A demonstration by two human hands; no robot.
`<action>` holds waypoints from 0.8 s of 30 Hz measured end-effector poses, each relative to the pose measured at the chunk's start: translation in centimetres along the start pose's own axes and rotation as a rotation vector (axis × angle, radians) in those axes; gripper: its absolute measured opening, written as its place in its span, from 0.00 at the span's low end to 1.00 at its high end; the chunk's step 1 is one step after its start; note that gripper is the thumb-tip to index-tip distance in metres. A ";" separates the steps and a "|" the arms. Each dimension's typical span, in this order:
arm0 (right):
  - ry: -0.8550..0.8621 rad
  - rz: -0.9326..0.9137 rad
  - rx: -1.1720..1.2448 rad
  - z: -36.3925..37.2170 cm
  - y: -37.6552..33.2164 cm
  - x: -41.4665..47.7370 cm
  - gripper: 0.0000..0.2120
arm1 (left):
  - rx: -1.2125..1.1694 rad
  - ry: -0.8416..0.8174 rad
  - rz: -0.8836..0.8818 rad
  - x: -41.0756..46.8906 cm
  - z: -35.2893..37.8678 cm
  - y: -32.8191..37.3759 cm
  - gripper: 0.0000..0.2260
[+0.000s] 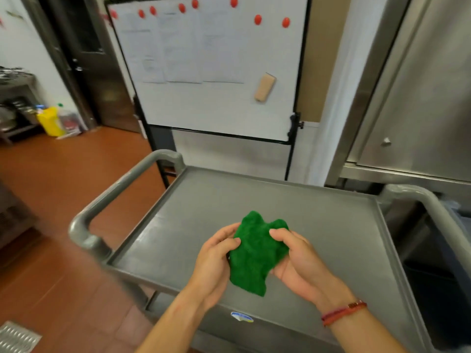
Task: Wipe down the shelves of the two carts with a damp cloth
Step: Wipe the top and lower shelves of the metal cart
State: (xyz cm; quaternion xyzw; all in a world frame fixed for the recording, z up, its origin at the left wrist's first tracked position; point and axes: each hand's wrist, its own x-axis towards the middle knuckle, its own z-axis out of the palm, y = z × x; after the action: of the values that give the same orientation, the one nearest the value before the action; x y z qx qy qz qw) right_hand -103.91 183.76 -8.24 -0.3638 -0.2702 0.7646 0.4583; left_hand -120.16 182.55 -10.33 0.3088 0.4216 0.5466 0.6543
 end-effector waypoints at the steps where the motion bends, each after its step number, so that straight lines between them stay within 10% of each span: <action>1: -0.036 0.029 0.015 0.5 0.4 0.2 0.22 | -0.009 -0.001 -0.002 -0.5 -0.7 0.3 0.17; 24: -0.070 0.196 -0.518 9.6 16.3 -2.2 0.14 | 0.024 0.187 -0.023 -14.1 -22.5 1.1 0.08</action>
State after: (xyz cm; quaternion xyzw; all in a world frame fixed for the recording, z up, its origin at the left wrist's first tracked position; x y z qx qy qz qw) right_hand -119.17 173.89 -14.08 -0.4666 -0.4359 0.7228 0.2642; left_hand -141.30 167.71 -16.57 0.2595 0.4908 0.5603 0.6147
